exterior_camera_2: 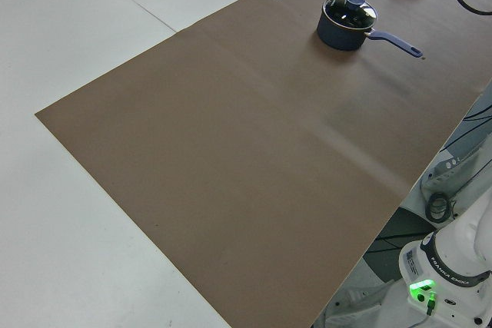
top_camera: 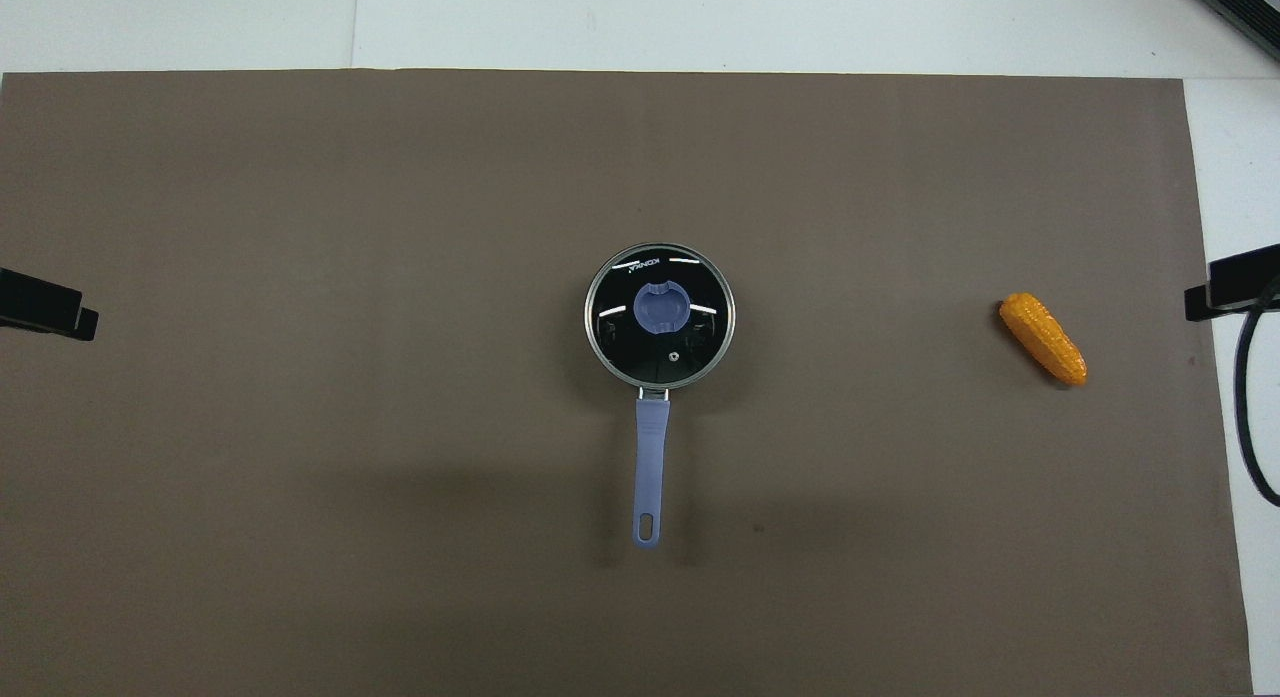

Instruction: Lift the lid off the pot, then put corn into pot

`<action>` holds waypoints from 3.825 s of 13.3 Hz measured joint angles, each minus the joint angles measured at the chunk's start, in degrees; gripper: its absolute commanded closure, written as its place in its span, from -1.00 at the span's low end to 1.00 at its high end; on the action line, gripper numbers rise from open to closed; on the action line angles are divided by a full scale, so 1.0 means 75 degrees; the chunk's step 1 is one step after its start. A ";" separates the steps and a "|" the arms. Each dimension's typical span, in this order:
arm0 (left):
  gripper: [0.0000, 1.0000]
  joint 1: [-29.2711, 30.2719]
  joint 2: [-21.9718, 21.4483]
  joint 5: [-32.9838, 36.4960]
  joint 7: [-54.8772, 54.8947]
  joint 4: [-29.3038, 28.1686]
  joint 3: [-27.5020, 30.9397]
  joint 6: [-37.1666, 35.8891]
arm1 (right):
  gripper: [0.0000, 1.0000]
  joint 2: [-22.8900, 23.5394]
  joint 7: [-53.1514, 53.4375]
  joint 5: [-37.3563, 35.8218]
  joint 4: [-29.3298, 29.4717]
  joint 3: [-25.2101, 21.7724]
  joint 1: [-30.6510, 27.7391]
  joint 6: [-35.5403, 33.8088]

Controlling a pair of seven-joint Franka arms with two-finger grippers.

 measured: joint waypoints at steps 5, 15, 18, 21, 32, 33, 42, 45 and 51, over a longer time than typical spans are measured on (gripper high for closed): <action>-1.00 0.0000 -0.0001 0.0000 -0.0037 0.0000 0.0000 -0.0077 | -1.00 -0.0049 -0.0001 -0.0002 -0.0114 -0.0055 -0.0003 0.0075; -1.00 -0.0104 -0.0011 -0.0003 -0.0175 -0.0025 -0.0090 -0.0086 | -1.00 -0.0060 -0.0014 -0.0002 -0.0118 -0.0067 -0.0041 0.0075; -1.00 -0.0683 -0.0012 -0.0006 -0.0607 -0.0120 -0.0143 -0.0029 | -1.00 -0.0061 -0.0015 -0.0002 -0.0121 -0.0069 -0.0053 0.0075; -1.00 -0.1596 0.0009 -0.0007 -0.1569 -0.0402 -0.0185 0.0362 | -1.00 -0.0061 -0.0015 -0.0002 -0.0122 -0.0067 -0.0053 0.0075; -1.00 -0.3870 0.1442 0.0003 -0.4015 -0.0747 -0.0195 0.2925 | -1.00 -0.0063 0.0027 0.0001 -0.0246 0.0018 0.0178 0.0287; -1.00 -0.4067 0.1797 0.0009 -0.4282 -0.0551 -0.0192 0.3082 | -1.00 -0.0063 0.0027 0.0000 -0.0404 -0.0010 0.0141 0.0465; -1.00 -0.4996 0.3558 0.0192 -0.5184 0.0529 -0.0183 0.4049 | -1.00 0.0005 -0.2330 -0.0004 -0.3772 -0.0119 -0.1240 0.3666; -1.00 -0.5099 0.3832 0.0206 -0.5306 0.0542 -0.0182 0.4223 | -1.00 0.0097 -0.2828 -0.0004 -0.5237 -0.0129 -0.1480 0.5349; -1.00 -0.5177 0.4023 0.0210 -0.5478 0.0555 -0.0178 0.4437 | -1.00 0.0922 -0.3129 -0.0004 -0.6074 -0.0089 -0.1476 0.7276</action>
